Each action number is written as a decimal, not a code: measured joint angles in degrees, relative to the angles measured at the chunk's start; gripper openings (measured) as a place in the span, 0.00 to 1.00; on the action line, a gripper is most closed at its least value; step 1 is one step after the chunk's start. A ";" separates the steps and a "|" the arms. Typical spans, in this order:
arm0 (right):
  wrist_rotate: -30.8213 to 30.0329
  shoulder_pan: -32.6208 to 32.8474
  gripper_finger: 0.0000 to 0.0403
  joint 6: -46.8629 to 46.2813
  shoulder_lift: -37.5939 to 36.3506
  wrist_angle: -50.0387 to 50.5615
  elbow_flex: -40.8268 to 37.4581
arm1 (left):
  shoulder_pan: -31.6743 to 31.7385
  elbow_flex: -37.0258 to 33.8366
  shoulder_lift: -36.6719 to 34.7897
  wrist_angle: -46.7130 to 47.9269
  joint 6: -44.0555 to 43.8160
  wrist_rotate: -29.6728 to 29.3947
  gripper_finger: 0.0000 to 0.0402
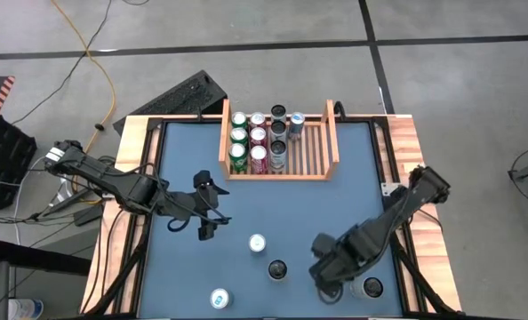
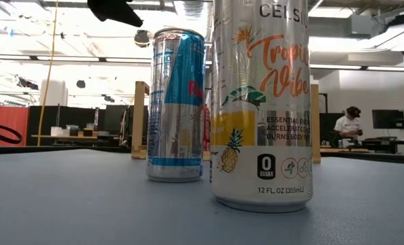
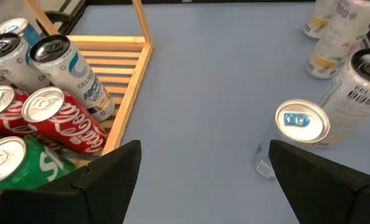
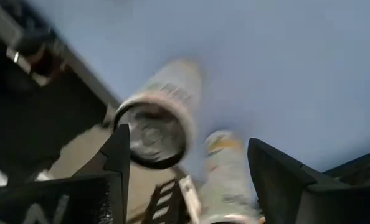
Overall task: Place canned beverage on shelf
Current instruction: Put the bottom right white-yellow soda can on the shelf
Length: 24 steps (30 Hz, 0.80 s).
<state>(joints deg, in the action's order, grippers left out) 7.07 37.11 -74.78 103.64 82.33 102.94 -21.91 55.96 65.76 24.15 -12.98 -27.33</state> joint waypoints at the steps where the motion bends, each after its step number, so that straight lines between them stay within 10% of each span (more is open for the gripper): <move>1: 0.87 0.29 0.56 0.02 0.80 -1.04 0.00 | -0.01 0.00 0.00 -0.22 -0.04 0.07 0.85; 24: -3.58 3.20 0.56 3.14 5.53 -6.37 0.07 | -0.02 0.00 -0.01 -0.93 -1.85 0.49 0.85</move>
<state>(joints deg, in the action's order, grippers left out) 3.49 40.32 -71.64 109.18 75.96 103.00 -21.93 55.96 65.75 23.22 -14.83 -26.85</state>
